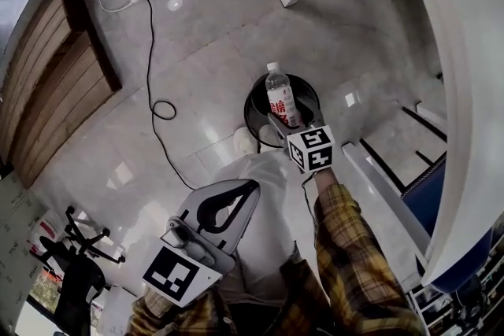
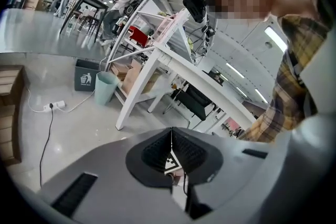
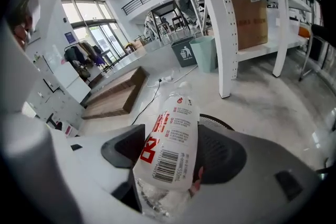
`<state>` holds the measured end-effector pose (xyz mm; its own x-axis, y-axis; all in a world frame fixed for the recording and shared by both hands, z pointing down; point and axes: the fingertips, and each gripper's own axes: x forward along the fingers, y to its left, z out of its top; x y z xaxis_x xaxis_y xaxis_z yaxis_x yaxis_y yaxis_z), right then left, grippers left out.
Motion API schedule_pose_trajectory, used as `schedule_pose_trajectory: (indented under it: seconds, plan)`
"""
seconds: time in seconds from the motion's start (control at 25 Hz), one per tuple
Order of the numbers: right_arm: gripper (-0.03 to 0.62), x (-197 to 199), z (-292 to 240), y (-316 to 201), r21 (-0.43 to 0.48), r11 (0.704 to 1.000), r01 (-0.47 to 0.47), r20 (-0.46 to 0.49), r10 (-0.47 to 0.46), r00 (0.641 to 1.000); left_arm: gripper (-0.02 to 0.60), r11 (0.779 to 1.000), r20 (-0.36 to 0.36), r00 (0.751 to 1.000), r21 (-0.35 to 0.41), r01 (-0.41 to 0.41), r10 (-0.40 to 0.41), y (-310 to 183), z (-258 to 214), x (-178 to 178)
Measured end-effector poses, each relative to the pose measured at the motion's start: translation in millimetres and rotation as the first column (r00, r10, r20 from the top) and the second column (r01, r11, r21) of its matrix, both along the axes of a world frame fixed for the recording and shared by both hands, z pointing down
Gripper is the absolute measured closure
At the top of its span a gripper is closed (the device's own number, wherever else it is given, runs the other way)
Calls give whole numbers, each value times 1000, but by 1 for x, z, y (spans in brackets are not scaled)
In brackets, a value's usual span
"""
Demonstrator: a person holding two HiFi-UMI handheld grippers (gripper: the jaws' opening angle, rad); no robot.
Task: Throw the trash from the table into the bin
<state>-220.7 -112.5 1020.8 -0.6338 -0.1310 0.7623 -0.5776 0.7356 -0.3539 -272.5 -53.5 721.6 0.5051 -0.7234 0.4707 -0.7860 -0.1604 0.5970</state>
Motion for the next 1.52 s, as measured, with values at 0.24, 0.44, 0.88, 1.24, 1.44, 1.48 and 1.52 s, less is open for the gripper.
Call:
schedule_pose_trajectory:
  seconds: [0.24,0.44,0.88,1.24,1.44,1.48,1.52]
  plan:
    - [287,8,59,10,-51,997,50,-43,-52,998,571,999,11,1000,33,-1,0,-14,26,0]
    - [309,25,100,20,-131,986,103,-192,-127,973,571,999,25,1000,46,-8,6,-21,33,1]
    - [299,15,63,30,-208,973,96,-210,-140,968,571,999,14,1000,45,-2,1,-22,-5,4]
    - [301,23,-50,39,-195,979,52,-180,-88,980,571,996,5,1000,84,-5,5,-16,-100,6]
    - [363,23,-159,46,-128,992,15,-85,-26,996,571,985,8,1000,172,-17,16,-5,-180,24]
    - [380,23,-187,44,-103,995,-1,-58,-5,998,571,981,9,1000,192,-27,25,-5,-197,28]
    - [395,22,-217,39,-75,997,-23,-29,20,999,571,976,9,999,213,-40,39,-6,-216,32]
